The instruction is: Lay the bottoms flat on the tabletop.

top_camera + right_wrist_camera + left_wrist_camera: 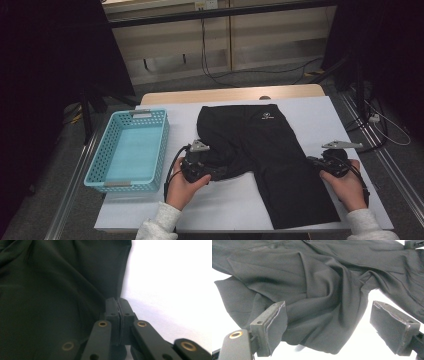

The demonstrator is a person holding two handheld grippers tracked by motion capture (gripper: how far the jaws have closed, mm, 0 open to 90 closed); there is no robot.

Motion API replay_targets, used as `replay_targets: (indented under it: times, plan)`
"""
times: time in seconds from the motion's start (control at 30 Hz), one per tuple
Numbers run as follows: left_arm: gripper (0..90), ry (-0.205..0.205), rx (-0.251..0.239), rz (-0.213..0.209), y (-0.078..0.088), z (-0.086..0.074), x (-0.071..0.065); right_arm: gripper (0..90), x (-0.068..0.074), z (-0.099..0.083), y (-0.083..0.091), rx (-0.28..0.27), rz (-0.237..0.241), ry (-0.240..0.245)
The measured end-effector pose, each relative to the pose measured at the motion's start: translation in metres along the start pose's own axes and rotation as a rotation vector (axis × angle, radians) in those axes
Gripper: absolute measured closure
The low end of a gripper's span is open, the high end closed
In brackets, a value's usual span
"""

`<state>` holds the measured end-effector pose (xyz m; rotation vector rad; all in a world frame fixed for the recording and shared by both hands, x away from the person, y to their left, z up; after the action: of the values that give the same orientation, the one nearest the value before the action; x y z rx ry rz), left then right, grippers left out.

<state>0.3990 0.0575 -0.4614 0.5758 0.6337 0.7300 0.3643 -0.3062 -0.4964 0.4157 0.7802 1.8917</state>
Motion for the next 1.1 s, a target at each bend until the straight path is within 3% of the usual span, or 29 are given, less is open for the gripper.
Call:
replay_targets:
  times: [0.07,0.17,0.37,0.5,0.6,0.67,0.73,0.77,0.83,1.03,1.1]
  plan:
    - [14.9,0.001,0.003,-0.001,0.000,0.000,-0.001,71.0,-0.003,0.002,0.001,0.006,-0.027,0.014]
    - [14.9,-0.002,0.010,0.004,0.000,-0.001,0.001,60.9,-0.007,0.010,0.000,-0.010,-0.038,0.023]
    - [14.9,0.004,0.009,0.008,0.000,-0.002,0.003,57.9,-0.014,0.029,-0.021,-0.013,-0.043,0.032]
    - [14.9,0.002,0.007,0.010,0.000,-0.002,0.003,59.3,-0.016,0.038,-0.039,0.009,-0.036,0.019]
    - [14.9,0.007,0.007,0.012,0.001,-0.002,0.003,72.8,-0.015,0.042,-0.048,0.014,-0.044,0.029]
    - [14.9,0.008,0.007,0.011,0.000,-0.002,0.003,89.8,-0.015,0.044,-0.050,0.016,-0.027,0.018]
    - [14.9,0.006,0.004,0.015,-0.001,-0.003,0.002,90.0,-0.019,0.045,-0.051,0.011,-0.021,-0.011]
    - [14.9,0.004,0.005,0.014,-0.001,-0.003,0.002,90.0,-0.023,0.046,-0.052,0.015,-0.049,-0.005]
    - [14.9,0.001,0.008,0.013,-0.002,-0.003,0.002,90.0,-0.031,0.047,-0.052,0.012,-0.060,-0.036]
    - [14.9,0.001,0.017,0.012,-0.003,-0.003,0.002,90.0,-0.043,0.045,-0.053,0.018,-0.110,-0.052]
    - [14.9,0.001,0.014,0.012,-0.004,-0.003,0.002,88.6,-0.044,0.043,-0.052,0.005,-0.093,-0.074]
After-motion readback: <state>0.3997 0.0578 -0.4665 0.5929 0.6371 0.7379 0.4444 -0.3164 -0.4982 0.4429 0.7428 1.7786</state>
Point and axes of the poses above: each handheld gripper's, and its own axes: y roughly backward along the jaws, z roughly out of its top, x roughly to its left, the point moved 5 cm from there along -y, roughly forward along the jaws, and after that the axes turned 13 degrees about y, right-handed, at the moved point
